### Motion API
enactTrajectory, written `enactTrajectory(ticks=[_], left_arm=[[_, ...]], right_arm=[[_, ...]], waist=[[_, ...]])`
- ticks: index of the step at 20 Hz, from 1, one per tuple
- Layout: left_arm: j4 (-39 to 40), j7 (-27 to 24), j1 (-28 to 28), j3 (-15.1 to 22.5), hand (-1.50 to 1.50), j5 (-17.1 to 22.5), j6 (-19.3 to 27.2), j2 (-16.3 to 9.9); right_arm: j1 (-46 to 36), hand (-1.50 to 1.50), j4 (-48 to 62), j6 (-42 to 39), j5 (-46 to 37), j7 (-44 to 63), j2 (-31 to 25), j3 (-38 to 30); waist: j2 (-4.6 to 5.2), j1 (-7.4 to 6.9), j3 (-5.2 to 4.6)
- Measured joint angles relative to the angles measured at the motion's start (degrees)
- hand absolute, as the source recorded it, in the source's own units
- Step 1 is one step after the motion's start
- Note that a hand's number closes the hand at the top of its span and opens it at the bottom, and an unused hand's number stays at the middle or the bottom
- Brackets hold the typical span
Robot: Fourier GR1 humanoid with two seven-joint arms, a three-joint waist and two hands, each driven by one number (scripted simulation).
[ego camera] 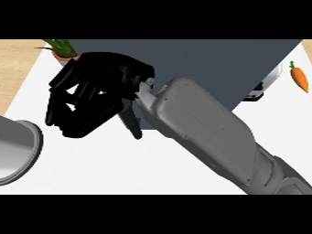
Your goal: Pick up the wine, place it into the cabinet and close the cabinet
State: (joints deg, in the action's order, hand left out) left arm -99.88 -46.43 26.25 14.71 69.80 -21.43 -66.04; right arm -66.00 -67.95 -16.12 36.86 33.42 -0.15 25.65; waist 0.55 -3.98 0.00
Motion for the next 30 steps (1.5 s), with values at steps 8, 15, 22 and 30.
enactTrajectory(ticks=[8, 15, 22, 30], left_arm=[[0.01, 2.16, 1.57, -2.1, -1.5, -0.5, -2.12, 1.1], [-0.11, 3.89, 1.49, -3.6, -1.5, -1.71, -2.45, 2.42], [-0.24, 4.94, 0.62, -4.49, -1.5, -2.38, -1.82, 4.08], [-1.96, 5.93, -1.4, -5.45, -1.5, -4.05, -0.52, 4.01]], right_arm=[[-2.18, 1.5, 10.29, -8.69, 6.96, -3.66, 0.17, -2.48], [-3.49, 1.5, 16.03, -14.73, 8.77, -7.47, 0.17, -4.46], [-4.03, 1.5, 19.03, -16.5, 7.27, -11.26, 0.08, -5.27], [-7.04, 1.5, 21.27, -10.02, 5.11, -18.75, 0.23, -2.75]], waist=[[-0.34, 0.56, 0.05], [-1.0, 0.52, -0.47], [-1.46, 0.22, -0.9], [-0.87, -1.5, -2.76]])
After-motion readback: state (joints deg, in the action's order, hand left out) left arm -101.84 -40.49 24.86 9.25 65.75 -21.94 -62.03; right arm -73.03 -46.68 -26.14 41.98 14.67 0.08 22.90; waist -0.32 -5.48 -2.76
